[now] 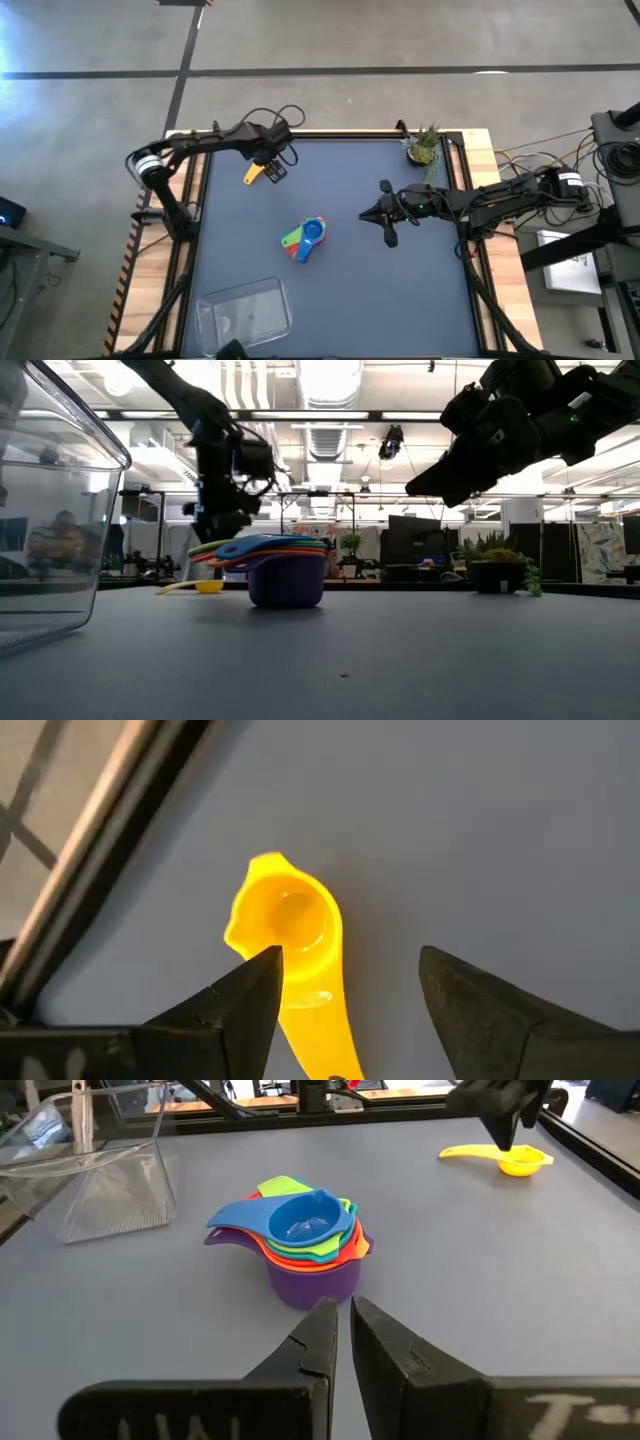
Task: Nest measuring cups in basket
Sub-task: Stack the yellow measuring cup on top of the blue measuring cup
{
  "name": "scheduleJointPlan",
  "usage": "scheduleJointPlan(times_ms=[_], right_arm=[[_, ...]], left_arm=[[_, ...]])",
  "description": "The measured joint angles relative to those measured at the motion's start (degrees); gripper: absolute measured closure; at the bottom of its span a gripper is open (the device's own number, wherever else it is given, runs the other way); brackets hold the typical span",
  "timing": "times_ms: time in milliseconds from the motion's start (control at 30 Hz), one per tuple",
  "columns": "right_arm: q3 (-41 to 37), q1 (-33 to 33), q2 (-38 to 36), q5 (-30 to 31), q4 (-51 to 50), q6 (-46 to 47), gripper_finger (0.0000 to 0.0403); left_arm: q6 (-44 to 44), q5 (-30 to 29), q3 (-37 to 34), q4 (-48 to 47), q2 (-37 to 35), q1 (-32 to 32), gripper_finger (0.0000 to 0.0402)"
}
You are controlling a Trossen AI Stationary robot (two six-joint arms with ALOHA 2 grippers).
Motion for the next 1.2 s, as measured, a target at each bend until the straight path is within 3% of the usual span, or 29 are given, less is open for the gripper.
scheduleJointPlan(times_ms=[233,400,567,900,1200], right_arm=[[0.0,0.15,0.0,-0.36,-0.03,0.45,0.038],[0.0,0.8,0.0,-0.46,-0.35,0.43,0.038],[0.0,1.01,0.0,-0.44,-0.42,0.33,0.038],[0.0,1.01,0.0,-0.44,-0.44,0.04,0.038],[0.0,1.01,0.0,-0.44,-0.44,0.3,0.038]], left_arm=[[-0.43,-0.13,6.07,-6.5,10.89,0.45,0.0184],[-1.75,-4.64,10.83,-10.93,15.12,0.62,0.0185],[-1.32,-2.63,12.31,-10.9,15.7,0.66,0.0207],[-1.3,-0.49,12.29,-11.17,15.26,0.81,0.0313],[-1.72,-0.49,12.29,-11.14,15.26,0.76,0.0326]])
